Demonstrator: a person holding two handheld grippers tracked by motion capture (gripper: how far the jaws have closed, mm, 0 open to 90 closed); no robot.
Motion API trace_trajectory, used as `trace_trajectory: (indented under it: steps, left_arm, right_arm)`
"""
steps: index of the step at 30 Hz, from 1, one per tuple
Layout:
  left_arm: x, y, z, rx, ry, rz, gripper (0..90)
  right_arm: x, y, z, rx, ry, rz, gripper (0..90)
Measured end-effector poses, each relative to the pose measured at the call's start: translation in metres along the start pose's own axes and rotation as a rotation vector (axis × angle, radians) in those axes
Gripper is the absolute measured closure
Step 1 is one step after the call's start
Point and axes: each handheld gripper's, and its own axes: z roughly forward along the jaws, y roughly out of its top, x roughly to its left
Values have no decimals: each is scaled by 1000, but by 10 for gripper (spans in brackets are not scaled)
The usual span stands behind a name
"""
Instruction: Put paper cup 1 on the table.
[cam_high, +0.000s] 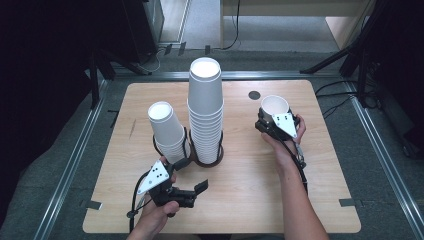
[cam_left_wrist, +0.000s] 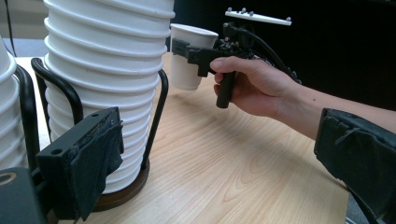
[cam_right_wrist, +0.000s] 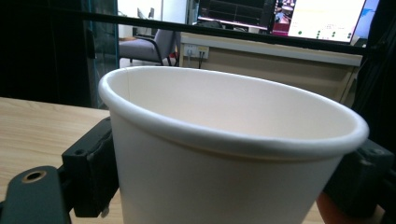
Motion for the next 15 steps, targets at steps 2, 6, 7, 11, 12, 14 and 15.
trace_trajectory:
  steps: [2, 6, 7, 11, 12, 14, 15]
  left_arm:
    - [0, 0, 0, -1, 1, -2, 15]
    - [1, -1, 0, 6, -2, -4, 15]
    - [1, -1, 0, 6, -1, -3, 15]
    - [1, -1, 0, 6, 0, -3, 15]
    - [1, -1, 0, 6, 0, -3, 15]
    - [1, -1, 1, 6, 1, -5, 15]
    - [1, -1, 1, 5, 1, -5, 15]
  right_arm:
    - [-1, -3, 2, 10, -11, -5, 123]
    - [-6, -8, 4, 32, -22, -1, 123]
    - [-6, -10, 4, 42, -23, 11, 123]
    - [-8, -13, 5, 54, -25, 3, 122]
    - [-8, -13, 6, 62, -25, 7, 121]
    - [-8, -14, 6, 84, -32, 23, 116]
    - [-8, -15, 7, 88, -47, 22, 116]
